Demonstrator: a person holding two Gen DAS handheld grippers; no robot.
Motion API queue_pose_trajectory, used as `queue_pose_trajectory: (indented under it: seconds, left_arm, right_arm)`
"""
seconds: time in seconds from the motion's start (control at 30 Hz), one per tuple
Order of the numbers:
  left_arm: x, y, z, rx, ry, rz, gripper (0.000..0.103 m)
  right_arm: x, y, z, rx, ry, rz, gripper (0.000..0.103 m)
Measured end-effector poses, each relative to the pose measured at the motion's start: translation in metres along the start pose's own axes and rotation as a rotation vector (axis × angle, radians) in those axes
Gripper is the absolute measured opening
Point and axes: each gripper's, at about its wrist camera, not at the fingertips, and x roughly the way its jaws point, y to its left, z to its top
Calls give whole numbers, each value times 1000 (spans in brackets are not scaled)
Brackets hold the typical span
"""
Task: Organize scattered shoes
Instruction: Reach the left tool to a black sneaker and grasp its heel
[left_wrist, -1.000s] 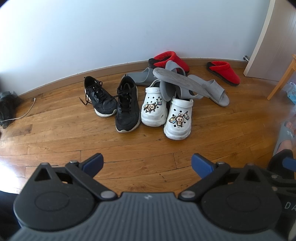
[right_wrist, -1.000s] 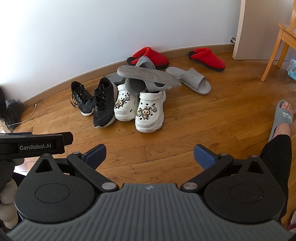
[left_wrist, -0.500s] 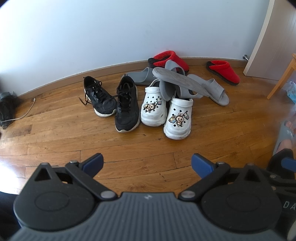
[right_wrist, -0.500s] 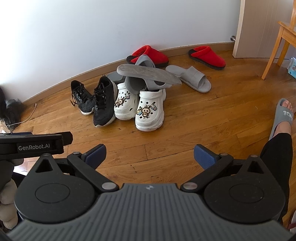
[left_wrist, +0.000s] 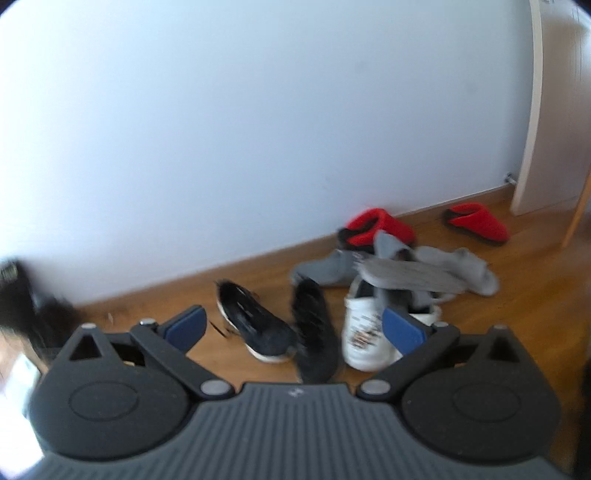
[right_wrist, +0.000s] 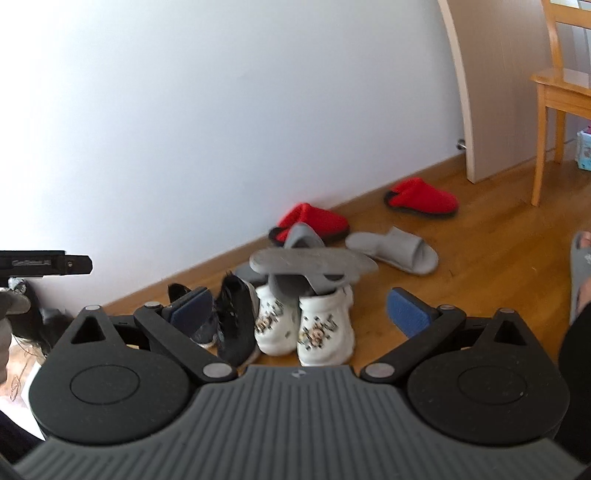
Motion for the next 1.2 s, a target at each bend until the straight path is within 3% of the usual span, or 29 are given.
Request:
queue_pose_trajectory:
  seconds: [0.2,0.37,0.47,0.53,0.67,0.83,0.93,1.03,1.13,1.17,1.2]
  left_arm:
    - [78,45,22,13,-5,40,102]
    - [143,81,39,9,-4,70,102]
    - [181,97,26,-200,79,41,102]
    - [222,107,24,-268,120,20,102]
    - [292,113,12,-339,177,19,102]
    - [359,113,-13,-393,256,-35,102]
    - [379,105,-25,-341,319,-67,102]
    - [389,126,-34,-388,405,-6,101]
    - [386,146,-57,-566,420,-96,75]
    - [380,150,-62,-589,406,-115,62]
    - [372,151,-66,-588,388,-118,57]
  right_arm:
    - [38,33,-3,-63,88,54,102]
    - [75,58,-19,-119,260,122,102]
    - [89,63,-30,-123,334,145,102]
    - [98,69,-37,-158,374,126,102]
    - [118,78,-49,-230,446,62,102]
    - [140,89,-58,-266,518,43,102]
    - [157,103,-67,-299,571,50,102]
    - [173,126,-78,-331,609,81,102]
    - [184,149,-85,-379,621,112,102]
    - [187,157,-86,-397,619,126,102]
    - [190,164,-86,-411,616,137,102]
